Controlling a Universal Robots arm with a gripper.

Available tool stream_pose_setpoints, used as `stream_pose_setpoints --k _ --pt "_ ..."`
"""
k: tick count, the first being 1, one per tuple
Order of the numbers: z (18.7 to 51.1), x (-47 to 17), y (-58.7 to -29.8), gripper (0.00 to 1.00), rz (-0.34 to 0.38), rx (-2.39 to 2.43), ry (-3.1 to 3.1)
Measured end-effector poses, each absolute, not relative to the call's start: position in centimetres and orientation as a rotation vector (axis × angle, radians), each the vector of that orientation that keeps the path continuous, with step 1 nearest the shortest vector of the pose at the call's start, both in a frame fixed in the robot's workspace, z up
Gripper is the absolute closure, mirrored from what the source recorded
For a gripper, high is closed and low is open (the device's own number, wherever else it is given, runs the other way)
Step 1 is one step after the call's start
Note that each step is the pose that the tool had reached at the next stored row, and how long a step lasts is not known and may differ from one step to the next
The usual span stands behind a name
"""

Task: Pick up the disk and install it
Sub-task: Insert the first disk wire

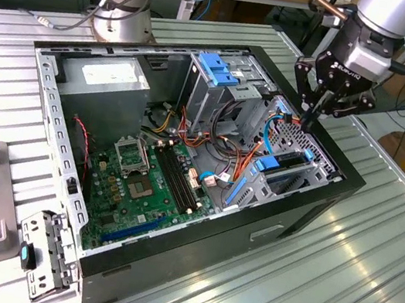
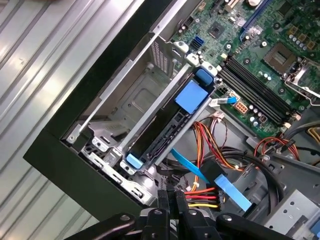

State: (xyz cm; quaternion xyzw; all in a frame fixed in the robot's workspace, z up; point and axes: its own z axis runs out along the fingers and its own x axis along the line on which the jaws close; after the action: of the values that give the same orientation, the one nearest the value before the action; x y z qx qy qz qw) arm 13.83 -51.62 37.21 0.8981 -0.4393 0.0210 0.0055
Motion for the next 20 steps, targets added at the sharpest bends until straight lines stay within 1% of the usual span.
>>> stream_pose_setpoints --k 5,20 --pt "37.12 13.99 -51.62 0.83 0.067 2.761 -1.467" --pt "37.11 14.0 -51.62 0.83 0.067 2.758 -1.471"
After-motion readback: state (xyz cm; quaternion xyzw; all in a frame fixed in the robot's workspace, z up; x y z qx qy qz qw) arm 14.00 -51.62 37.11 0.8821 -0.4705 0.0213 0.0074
